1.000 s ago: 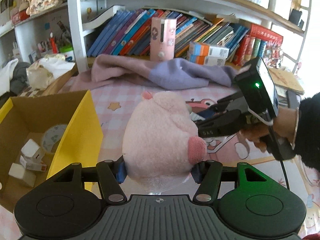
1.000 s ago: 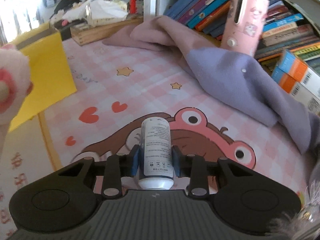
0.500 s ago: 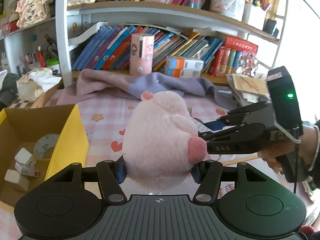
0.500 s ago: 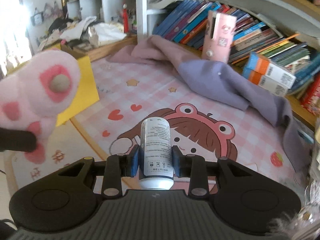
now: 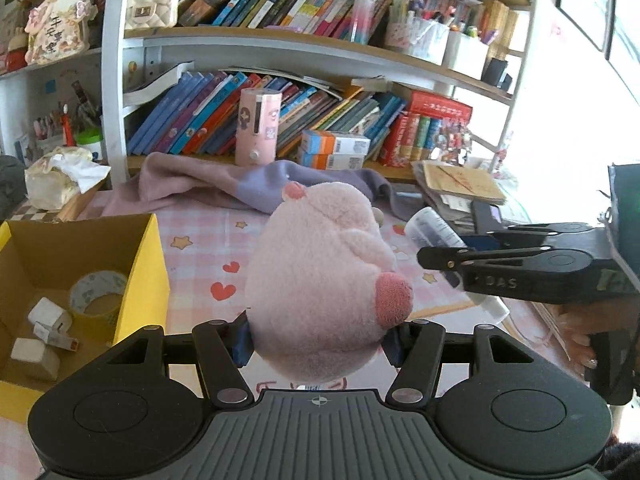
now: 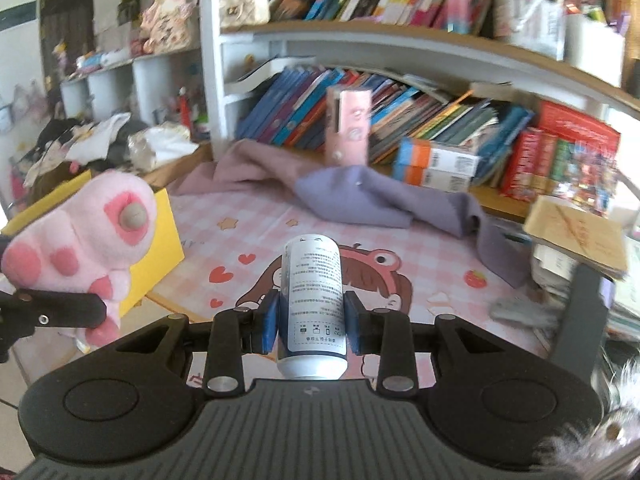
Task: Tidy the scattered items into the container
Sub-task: 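Lift and carry the plush pig and spray bottle with both grippers toward the yellow box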
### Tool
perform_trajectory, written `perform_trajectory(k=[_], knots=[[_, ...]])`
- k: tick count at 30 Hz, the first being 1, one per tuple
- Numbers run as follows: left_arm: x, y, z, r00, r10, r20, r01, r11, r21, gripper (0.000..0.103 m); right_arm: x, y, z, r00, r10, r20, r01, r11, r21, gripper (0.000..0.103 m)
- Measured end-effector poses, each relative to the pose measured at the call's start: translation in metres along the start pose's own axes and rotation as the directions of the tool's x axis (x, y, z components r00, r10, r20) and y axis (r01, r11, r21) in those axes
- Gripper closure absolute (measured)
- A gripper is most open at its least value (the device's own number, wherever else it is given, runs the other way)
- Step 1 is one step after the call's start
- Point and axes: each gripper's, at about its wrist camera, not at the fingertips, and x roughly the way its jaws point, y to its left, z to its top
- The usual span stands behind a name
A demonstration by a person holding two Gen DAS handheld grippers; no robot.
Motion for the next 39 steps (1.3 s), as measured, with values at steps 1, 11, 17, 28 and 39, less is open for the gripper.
perform_trajectory(k=[1,11,17,28,39], knots=[[-0.004,0.001,-0.002,1.0,-0.008,0.001,0.008,1.0,0.009,0.044,-0.007,0.005,-0.002,1.0,-0.011,0.006,0.011,1.0,0.009,0.072],[-0.047,0.015,-0.024,0.995,-0.094,0.014,0.093,0.994,0.066,0.044,-0.06,0.059,-0.026,0.997,-0.076,0.032,0.073,0.994,0.081,0.072],[-0.075,0.026,-0.043,0.99,-0.14,0.008,0.139,0.986,0.096,0.044,-0.082,0.098,-0.043,0.994,-0.111,0.024,0.108,0.987,0.115,0.072],[-0.134,0.054,-0.09,0.986,-0.162,-0.034,0.164,0.982,0.089,0.044,-0.123,0.177,-0.079,0.992,-0.129,-0.006,0.128,0.982,0.138,0.072],[-0.172,0.073,-0.117,0.991,-0.128,-0.04,0.13,0.99,0.055,0.044,-0.143,0.235,-0.095,0.997,-0.072,-0.034,0.074,0.994,0.085,0.072]])
